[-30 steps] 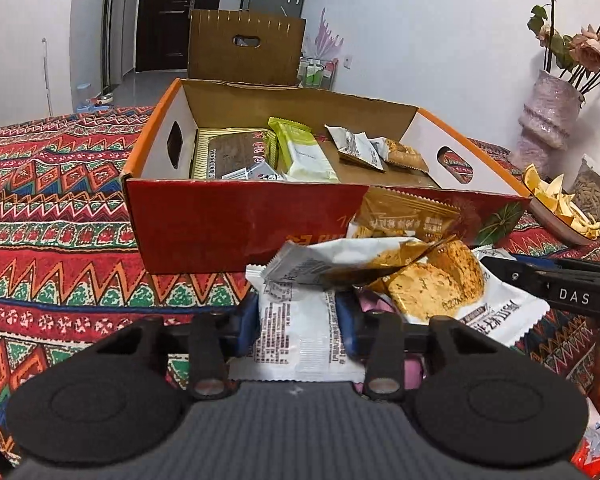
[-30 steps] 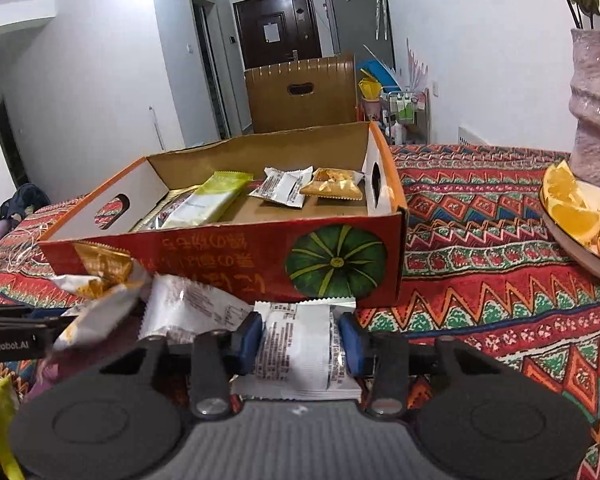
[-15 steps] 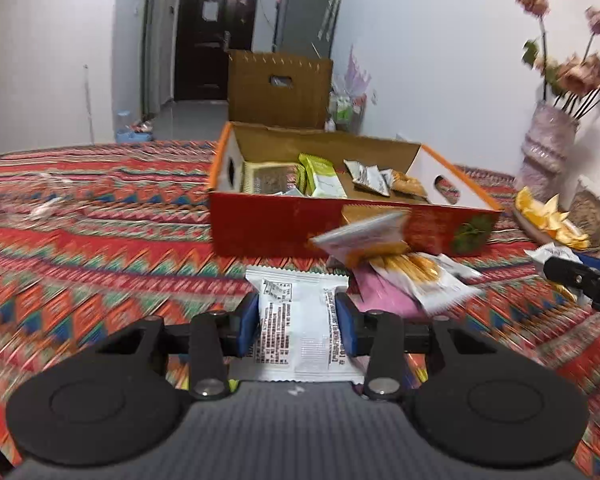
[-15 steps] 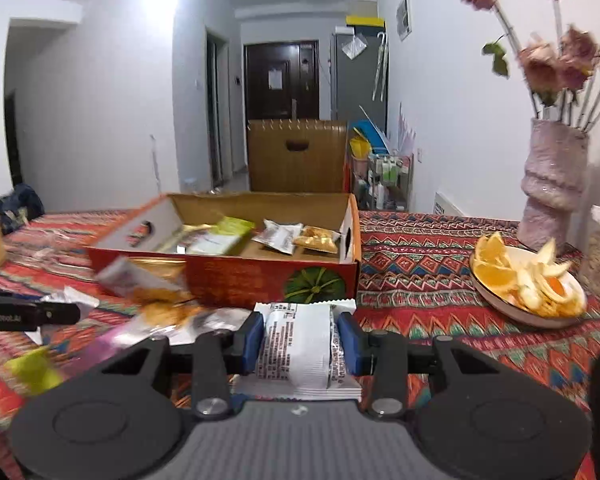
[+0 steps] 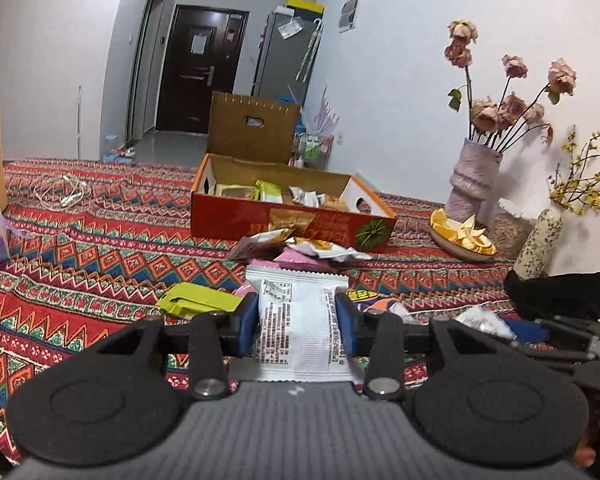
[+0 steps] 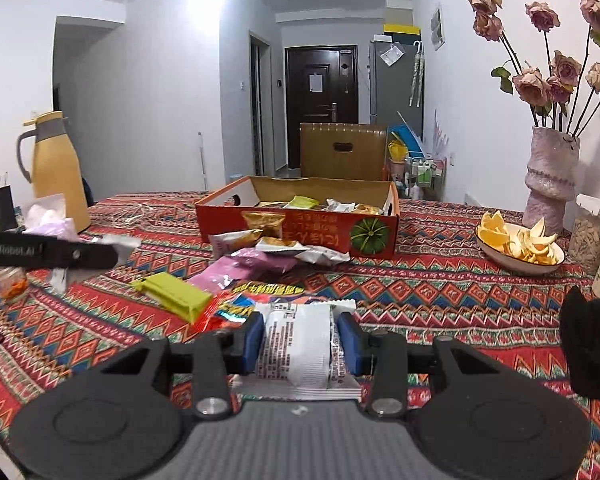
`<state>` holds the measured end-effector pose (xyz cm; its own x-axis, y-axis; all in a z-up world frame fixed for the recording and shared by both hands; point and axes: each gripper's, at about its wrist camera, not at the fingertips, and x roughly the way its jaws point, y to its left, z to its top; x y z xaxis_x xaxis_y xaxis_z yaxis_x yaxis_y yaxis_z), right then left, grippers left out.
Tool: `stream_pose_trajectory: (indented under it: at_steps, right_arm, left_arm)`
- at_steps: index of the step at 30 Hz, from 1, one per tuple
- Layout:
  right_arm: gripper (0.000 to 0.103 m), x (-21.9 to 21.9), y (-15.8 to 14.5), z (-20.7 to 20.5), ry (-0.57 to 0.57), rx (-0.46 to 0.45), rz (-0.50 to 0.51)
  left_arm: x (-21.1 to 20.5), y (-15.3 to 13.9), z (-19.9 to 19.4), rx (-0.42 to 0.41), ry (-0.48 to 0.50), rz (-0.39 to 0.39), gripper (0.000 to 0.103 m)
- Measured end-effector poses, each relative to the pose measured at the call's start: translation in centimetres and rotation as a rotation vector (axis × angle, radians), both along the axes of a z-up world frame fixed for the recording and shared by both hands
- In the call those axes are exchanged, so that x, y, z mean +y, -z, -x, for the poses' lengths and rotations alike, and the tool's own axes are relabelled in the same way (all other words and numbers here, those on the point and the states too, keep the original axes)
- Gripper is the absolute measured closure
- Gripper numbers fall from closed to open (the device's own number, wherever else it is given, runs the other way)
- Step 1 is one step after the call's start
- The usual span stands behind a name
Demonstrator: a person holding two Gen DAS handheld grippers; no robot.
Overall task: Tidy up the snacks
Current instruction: 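Carry both white sachets over the orange box and lower them inside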
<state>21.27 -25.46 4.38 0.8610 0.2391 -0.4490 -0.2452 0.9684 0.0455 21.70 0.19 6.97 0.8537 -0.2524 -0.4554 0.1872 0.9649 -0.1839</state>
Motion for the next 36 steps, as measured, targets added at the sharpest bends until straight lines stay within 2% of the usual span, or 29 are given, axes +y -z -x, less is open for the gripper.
stream_pose_trajectory:
  at_steps: [7,15,19,25,30,36]
  right_arm:
    - [0.063,-0.5,0.4,0.1,0.018,0.01,-0.002]
    - [0.063,-0.9,-0.5,-3.5,-0.037,0.002,-0.009]
    - [0.063,-1.1,-2.6,-7.5,-0.08,-0.057,0.004]
    - [0.063,-0.9,-5.0,-16.9,-0.079,-0.132,0.069]
    - [0.063,-1.2,-4.1,-26.7,-0.057,-0.069,0.039]
    - [0.063,-1.2,-0.9,-36.2,0.0,0.038,0.092]
  left_arm:
    - [-0.8,0.2,-0.4,-0.007,0.006,-0.014,0.062]
    - [-1.1,-1.2,-5.0,-0.019,0.017,-0.016,0.062]
    - [-1.4,-3.2,-10.6,-0.036,0.035,0.009,0.062]
    - [-3.3,-4.7,-20.9,-0.066,0.082,-0.041,0.062]
    - [-5.2,-3.7,-30.8,-0.018,0.085,-0.036,0.062]
    - [-7.7,0.2,-40.6,0.111,0.074,-0.087,0.062]
